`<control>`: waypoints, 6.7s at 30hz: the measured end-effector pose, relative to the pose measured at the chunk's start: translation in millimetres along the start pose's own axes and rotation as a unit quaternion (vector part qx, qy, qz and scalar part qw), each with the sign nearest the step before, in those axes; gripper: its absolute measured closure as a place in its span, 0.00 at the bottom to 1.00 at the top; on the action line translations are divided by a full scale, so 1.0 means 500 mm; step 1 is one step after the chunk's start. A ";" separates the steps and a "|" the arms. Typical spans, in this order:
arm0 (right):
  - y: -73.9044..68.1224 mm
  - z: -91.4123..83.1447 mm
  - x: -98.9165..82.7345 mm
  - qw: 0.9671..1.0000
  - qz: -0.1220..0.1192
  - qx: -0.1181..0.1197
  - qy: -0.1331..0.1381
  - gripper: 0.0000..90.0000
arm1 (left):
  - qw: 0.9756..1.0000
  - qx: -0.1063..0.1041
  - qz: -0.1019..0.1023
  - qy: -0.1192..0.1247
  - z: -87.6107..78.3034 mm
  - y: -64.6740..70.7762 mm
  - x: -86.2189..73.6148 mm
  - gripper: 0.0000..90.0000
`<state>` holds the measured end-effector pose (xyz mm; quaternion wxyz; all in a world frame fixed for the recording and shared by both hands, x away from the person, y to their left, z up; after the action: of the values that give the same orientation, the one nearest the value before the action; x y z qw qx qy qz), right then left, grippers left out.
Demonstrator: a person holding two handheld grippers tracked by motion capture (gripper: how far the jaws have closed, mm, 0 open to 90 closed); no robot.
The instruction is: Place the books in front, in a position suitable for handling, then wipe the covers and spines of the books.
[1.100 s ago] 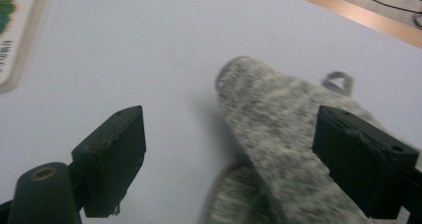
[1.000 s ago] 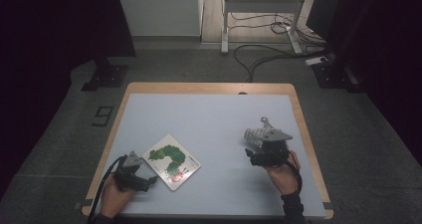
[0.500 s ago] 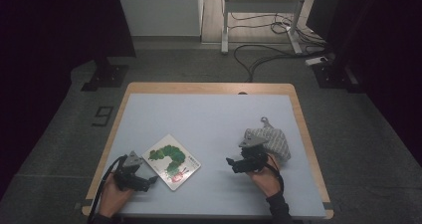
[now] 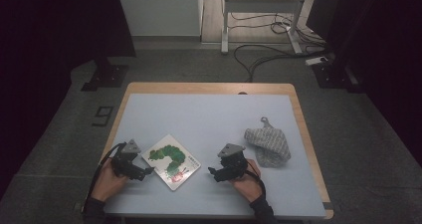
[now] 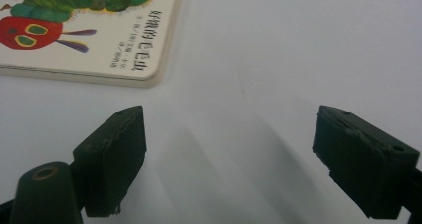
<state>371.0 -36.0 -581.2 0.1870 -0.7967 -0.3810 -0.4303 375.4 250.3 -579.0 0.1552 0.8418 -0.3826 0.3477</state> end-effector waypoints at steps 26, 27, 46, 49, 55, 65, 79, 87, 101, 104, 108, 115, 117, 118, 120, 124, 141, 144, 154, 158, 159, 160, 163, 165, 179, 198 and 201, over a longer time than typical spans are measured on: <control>-0.003 0.013 -0.009 1.000 -0.016 -0.017 -0.015 0.14 | 0.997 -0.078 0.014 -0.001 0.032 0.121 -0.001 0.00; 0.003 0.011 -0.011 1.000 -0.015 -0.020 -0.015 0.14 | 0.997 -0.082 0.015 0.001 0.032 0.127 -0.001 0.00; 0.052 -0.018 -0.022 0.999 -0.002 -0.048 -0.019 0.15 | 0.999 0.005 0.028 0.043 -0.018 0.042 0.021 0.00; 0.053 -0.024 -0.019 0.999 0.001 -0.046 -0.017 0.15 | 0.999 0.016 0.015 0.033 -0.011 0.007 0.020 0.00; 0.047 -0.033 -0.015 0.999 0.003 -0.041 -0.017 0.15 | 0.999 -0.003 0.044 -0.013 0.040 0.010 0.012 0.00; 0.033 -0.047 -0.021 0.999 0.001 -0.030 -0.021 0.15 | 0.998 -0.013 0.061 0.019 0.052 0.061 0.023 0.00; 0.033 -0.052 -0.043 0.999 0.046 0.013 -0.024 0.15 | 0.993 -0.091 0.062 0.038 0.083 0.182 0.043 0.00; 0.022 -0.043 -0.043 0.996 0.069 0.042 -0.026 0.14 | 0.992 -0.107 0.063 0.032 0.091 0.199 0.049 0.00; 0.021 -0.024 -0.030 0.997 0.057 0.047 -0.021 0.12 | 0.992 -0.094 0.085 0.023 0.079 0.202 0.032 0.00; 0.014 -0.009 -0.020 0.997 0.053 0.052 -0.013 0.12 | 0.991 -0.097 0.085 0.022 0.070 0.202 0.023 0.00; 0.002 0.017 -0.002 0.997 0.044 0.066 -0.011 0.12 | 0.991 -0.099 0.085 0.025 0.056 0.201 0.009 0.00; -0.014 0.051 0.022 0.996 0.036 0.076 -0.013 0.12 | 0.991 -0.102 0.086 0.025 0.046 0.201 -0.001 0.00; -0.013 0.050 0.022 0.996 0.036 0.078 -0.011 0.12 | 0.991 -0.102 0.085 0.026 0.046 0.201 -0.001 0.00; -0.012 0.049 0.021 0.996 0.036 0.080 -0.012 0.13 | 0.991 -0.102 0.085 0.026 0.046 0.201 -0.001 0.00; -0.011 0.048 0.022 0.996 0.035 0.080 -0.013 0.14 | 0.991 -0.102 0.086 0.026 0.046 0.201 -0.002 0.00; -0.002 0.035 0.033 0.997 0.017 0.070 -0.027 0.13 | 0.992 -0.094 0.082 0.027 0.044 0.202 -0.003 0.00; 0.153 -0.120 0.073 0.999 0.001 -0.051 -0.012 0.11 | 0.998 -0.046 0.032 0.027 0.009 0.165 -0.038 0.00; 0.184 -0.144 0.066 0.997 0.009 -0.073 -0.011 0.11 | 0.998 -0.046 0.031 0.027 0.009 0.165 -0.038 0.00; 0.271 -0.205 0.029 0.990 0.042 -0.137 -0.018 0.11 | 0.998 -0.043 0.032 0.028 0.009 0.165 -0.038 0.00; 0.294 -0.211 0.004 0.987 0.057 -0.148 -0.028 0.11 | 0.998 -0.043 0.032 0.028 0.009 0.165 -0.038 0.00; 0.294 -0.211 0.004 0.987 0.057 -0.148 -0.028 0.11 | 0.998 -0.043 0.032 0.028 0.009 0.165 -0.038 0.00; 0.304 -0.211 -0.010 0.986 0.065 -0.151 -0.032 0.11 | 0.998 -0.043 0.031 0.028 0.009 0.165 -0.038 0.00; 0.316 -0.208 -0.030 0.984 0.074 -0.154 -0.040 0.11 | 0.998 -0.043 0.031 0.028 0.010 0.166 -0.038 0.00; 0.322 -0.206 -0.042 0.984 0.080 -0.156 -0.042 0.11 | 0.998 -0.043 0.030 0.028 0.010 0.166 -0.038 0.00; 0.344 -0.167 -0.112 0.978 0.117 -0.157 -0.070 0.11 | 0.998 -0.043 0.029 0.029 0.010 0.166 -0.038 0.00; 0.334 -0.169 -0.135 0.975 0.137 -0.156 -0.079 0.65 | 0.998 -0.043 0.029 0.029 0.010 0.166 -0.038 0.00; 0.328 -0.170 -0.132 0.974 0.129 -0.164 -0.088 0.71 | 0.998 -0.043 0.029 0.029 0.010 0.166 -0.038 0.00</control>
<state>428.5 -223.4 -583.5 0.0732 -0.8937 -0.2139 -0.3876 306.5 203.4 -596.3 0.1924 0.8125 -0.4167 0.3595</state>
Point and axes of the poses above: each handheld gripper's, and its own axes: z roughly forward along the jaws, x roughly out of its top, y roughly to its right, the point moved 9 cm from there along z, roughly forward along the jaws, and after that the axes turned 7 degrees about y, right-handed, at the moved point
